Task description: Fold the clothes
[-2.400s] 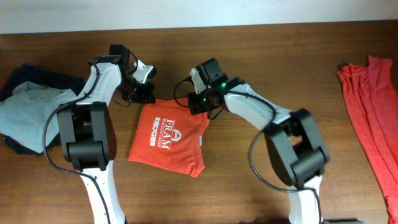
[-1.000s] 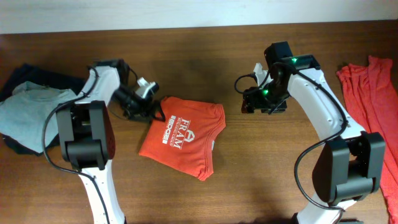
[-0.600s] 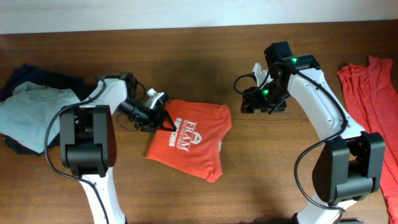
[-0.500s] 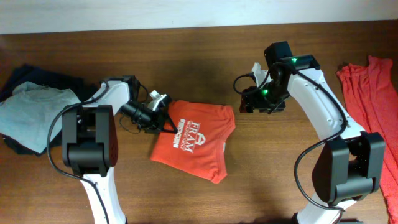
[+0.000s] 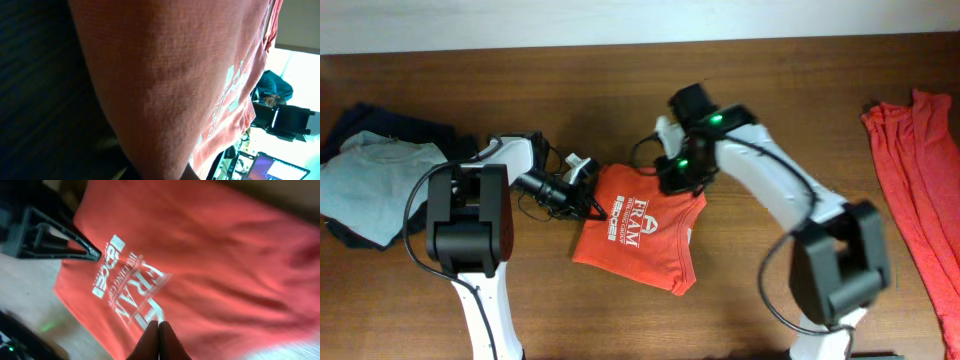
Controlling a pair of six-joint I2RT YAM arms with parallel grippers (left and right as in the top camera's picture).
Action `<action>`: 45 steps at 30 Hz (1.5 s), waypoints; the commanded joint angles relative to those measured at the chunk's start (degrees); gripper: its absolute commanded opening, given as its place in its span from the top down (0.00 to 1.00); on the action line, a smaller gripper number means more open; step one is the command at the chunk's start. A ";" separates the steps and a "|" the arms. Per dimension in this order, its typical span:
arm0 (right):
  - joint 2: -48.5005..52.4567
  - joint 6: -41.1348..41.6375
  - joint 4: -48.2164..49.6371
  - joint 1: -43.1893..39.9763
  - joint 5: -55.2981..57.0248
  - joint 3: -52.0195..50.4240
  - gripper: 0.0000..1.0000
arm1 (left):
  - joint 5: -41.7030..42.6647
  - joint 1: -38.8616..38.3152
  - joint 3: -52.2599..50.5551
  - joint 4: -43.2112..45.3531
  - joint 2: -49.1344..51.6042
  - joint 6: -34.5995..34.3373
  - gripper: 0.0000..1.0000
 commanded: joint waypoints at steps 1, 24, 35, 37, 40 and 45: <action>5.20 5.57 1.07 2.47 -2.58 -0.66 0.96 | 0.42 0.17 -0.83 0.33 1.99 0.72 0.99; 18.67 18.34 3.21 2.97 -6.29 -0.68 0.96 | -4.57 -7.80 -0.98 3.58 1.99 0.63 0.49; 16.65 12.07 -0.96 1.60 -9.29 -0.50 0.96 | -6.91 -6.21 -0.37 3.06 1.64 -2.32 0.99; 13.00 9.44 -2.03 0.48 -9.25 -0.50 0.96 | -6.05 -3.54 1.03 2.12 0.28 -2.27 1.00; 3.65 7.85 -1.88 -1.49 -7.63 -0.50 0.96 | -6.05 0.24 6.03 0.61 -2.84 -2.32 1.00; -7.54 7.85 -0.68 -3.45 -3.43 -0.50 0.96 | -6.08 3.76 16.48 -0.22 -4.59 -2.34 0.99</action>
